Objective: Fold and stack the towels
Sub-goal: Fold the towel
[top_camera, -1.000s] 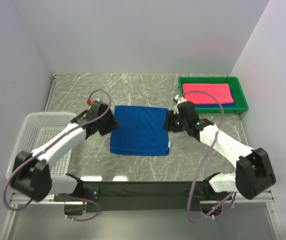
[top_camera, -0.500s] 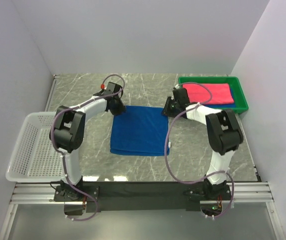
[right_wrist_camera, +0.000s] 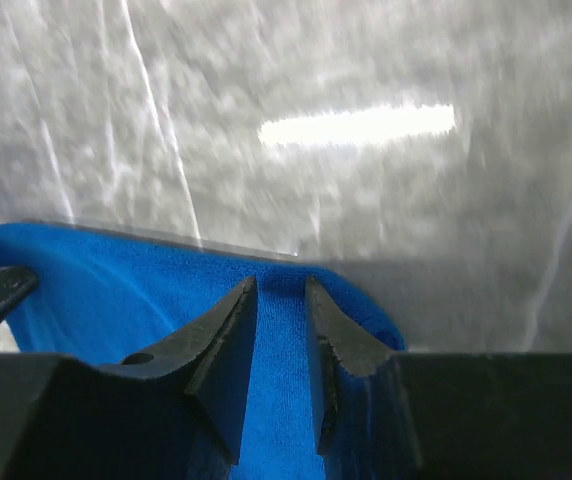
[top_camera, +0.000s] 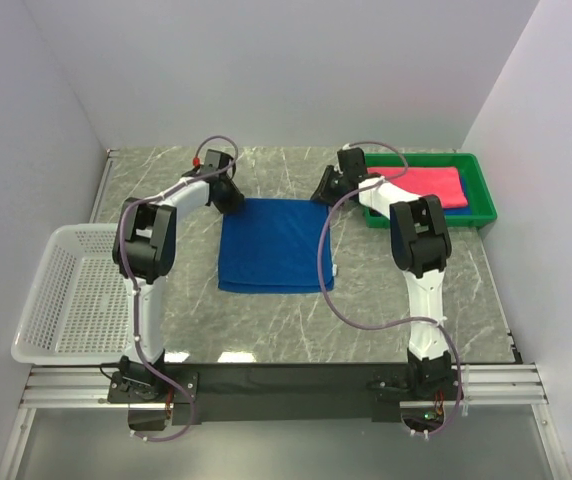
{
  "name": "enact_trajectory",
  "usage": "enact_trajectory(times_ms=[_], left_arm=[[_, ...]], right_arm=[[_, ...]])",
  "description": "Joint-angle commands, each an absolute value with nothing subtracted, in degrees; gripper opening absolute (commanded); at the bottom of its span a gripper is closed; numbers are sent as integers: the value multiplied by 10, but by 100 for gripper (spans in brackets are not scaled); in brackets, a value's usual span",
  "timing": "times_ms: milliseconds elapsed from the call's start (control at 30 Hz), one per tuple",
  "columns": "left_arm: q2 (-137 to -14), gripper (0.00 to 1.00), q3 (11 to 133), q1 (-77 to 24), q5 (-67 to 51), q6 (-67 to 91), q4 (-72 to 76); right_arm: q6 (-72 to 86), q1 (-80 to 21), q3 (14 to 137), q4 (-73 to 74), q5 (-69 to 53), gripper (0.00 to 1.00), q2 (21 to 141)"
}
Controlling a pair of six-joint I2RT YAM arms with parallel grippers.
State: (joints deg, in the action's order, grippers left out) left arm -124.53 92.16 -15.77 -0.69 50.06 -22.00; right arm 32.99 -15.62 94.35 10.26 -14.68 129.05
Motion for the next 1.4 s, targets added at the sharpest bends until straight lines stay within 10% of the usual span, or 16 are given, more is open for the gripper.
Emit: enact_trajectory(times_ms=[0,533,833,1367], left_arm=[[-1255,36,954,-144,-10,488,-235],[-789,85,556,-209,50,519,-215],[-684,62,386,-229,47,554,-187],[-741,45,383,-231,47,555,-163]], right_arm=[[331,-150,1001,126,-176,34,1301],[371,-152,487,-19,-181,61,813],[428,-158,265,-85,-173,48,643],[465,-191,258,-174,-196,41,766]])
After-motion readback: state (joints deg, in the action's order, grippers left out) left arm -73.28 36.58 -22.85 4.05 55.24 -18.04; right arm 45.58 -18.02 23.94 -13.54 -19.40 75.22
